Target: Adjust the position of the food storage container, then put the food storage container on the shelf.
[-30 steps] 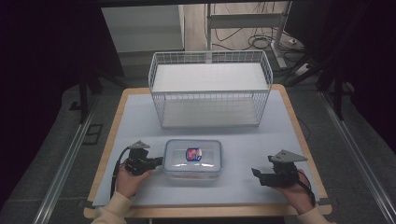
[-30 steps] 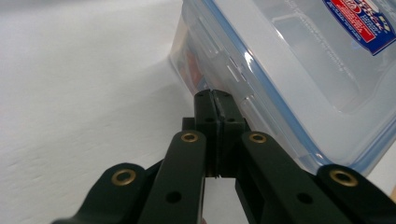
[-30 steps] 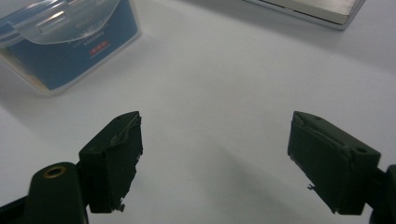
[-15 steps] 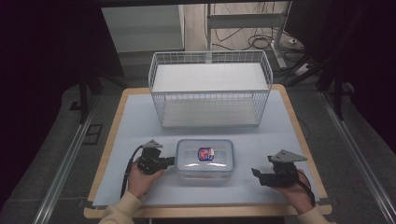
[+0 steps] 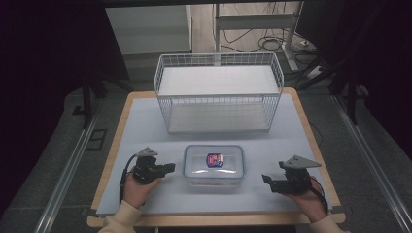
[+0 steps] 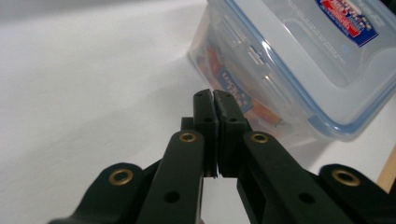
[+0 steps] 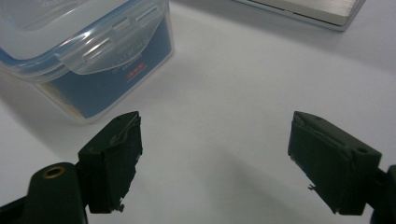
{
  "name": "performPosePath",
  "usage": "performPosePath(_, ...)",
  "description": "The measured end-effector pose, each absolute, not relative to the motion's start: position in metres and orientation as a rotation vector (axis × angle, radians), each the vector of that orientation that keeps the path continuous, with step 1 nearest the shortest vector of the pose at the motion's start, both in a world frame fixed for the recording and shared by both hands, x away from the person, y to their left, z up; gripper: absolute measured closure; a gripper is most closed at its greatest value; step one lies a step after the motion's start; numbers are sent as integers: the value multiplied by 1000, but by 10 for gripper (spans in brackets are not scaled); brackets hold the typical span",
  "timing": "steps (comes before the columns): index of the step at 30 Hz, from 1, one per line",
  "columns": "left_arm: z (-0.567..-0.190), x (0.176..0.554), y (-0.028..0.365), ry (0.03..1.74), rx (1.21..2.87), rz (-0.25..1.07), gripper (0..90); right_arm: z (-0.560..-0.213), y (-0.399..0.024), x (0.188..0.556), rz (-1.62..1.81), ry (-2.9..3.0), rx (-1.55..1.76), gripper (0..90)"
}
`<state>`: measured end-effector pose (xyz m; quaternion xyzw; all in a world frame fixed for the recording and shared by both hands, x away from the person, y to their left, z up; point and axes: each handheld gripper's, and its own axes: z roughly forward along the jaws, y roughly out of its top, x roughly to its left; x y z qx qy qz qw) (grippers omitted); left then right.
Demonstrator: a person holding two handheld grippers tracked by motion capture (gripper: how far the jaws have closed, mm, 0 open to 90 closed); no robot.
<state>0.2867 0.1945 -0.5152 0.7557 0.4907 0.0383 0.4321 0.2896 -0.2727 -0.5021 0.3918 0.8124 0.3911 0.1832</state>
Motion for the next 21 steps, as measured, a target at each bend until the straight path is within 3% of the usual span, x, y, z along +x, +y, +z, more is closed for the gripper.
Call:
performPosePath(5,-513,285,200,1238,1845,122,795,-503,-271,289,1104,2301,1100,175)
performPosePath(10,-508,284,199,1270,1826,152,452,-501,-270,288,1124,2292,1094,168)
performPosePath(12,-505,283,202,1273,1802,140,375,-501,-270,289,1130,2309,1100,151)
performPosePath(21,-505,286,206,1296,1703,-59,223,-496,-269,294,1248,2331,1219,126)
